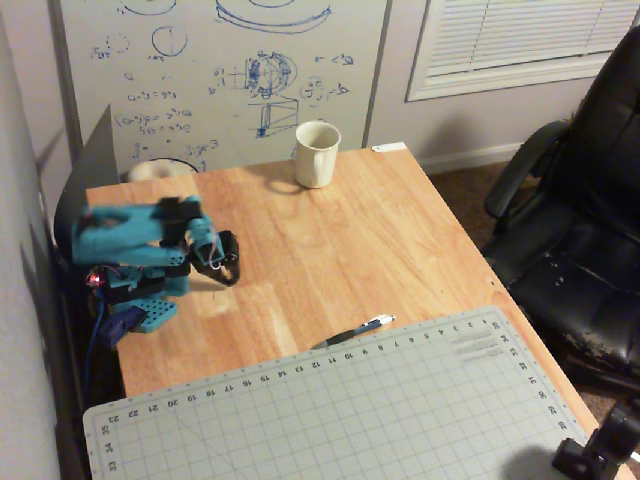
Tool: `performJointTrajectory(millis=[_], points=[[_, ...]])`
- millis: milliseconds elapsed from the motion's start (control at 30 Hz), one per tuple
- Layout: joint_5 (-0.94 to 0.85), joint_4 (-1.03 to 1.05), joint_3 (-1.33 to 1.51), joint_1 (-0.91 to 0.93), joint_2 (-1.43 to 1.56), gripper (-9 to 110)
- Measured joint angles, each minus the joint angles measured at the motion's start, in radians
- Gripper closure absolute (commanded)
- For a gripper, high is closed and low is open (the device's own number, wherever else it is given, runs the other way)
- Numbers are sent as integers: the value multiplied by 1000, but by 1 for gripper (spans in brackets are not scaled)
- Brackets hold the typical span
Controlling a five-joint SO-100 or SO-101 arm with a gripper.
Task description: Touch the pen.
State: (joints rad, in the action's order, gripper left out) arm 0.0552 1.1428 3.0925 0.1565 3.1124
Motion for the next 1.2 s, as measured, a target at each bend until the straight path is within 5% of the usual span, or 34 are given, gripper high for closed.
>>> performJointTrajectory(millis=[133, 1200], points=[[0, 23, 58, -2, 202, 101], [2, 25, 61, 0, 210, 101]])
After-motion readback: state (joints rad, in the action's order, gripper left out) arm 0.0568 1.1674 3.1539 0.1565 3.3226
